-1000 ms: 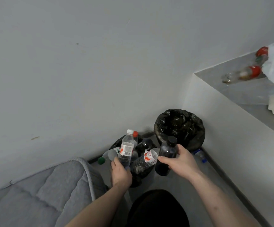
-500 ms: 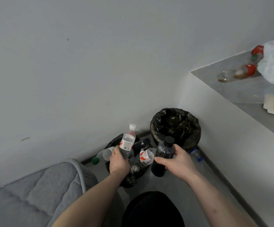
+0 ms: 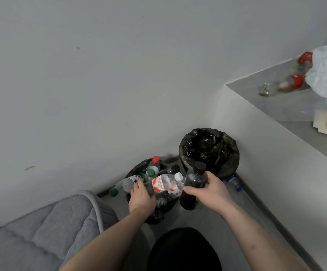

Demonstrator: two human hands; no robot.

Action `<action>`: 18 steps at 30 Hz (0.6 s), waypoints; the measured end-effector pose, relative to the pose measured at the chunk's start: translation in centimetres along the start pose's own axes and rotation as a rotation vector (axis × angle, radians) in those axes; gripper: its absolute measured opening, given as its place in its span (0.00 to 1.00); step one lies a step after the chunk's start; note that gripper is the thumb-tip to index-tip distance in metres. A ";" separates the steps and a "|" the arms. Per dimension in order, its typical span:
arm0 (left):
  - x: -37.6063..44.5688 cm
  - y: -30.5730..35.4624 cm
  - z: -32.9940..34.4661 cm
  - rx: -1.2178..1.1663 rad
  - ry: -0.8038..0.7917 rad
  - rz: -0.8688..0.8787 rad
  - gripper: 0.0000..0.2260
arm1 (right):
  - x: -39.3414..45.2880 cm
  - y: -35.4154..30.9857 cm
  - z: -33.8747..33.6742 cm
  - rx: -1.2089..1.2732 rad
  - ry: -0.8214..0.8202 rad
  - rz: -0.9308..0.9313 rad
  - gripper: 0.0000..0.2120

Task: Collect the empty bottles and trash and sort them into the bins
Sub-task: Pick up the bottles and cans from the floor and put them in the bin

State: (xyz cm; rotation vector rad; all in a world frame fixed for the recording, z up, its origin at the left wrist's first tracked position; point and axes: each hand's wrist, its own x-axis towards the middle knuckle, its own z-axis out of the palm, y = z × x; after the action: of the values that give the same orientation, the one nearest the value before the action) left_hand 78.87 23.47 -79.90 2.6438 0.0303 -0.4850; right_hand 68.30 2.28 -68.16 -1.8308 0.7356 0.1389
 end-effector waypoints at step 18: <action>-3.6 -11.0 -17.5 0.278 0.266 0.232 0.18 | -3.5 -5.1 3.7 -0.010 0.191 -0.102 0.18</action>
State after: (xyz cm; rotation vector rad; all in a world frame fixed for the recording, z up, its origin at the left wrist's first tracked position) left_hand 80.23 41.15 -68.68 2.9157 -0.2780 -0.0609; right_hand 69.21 8.08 -63.94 -1.9052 0.7724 -0.1010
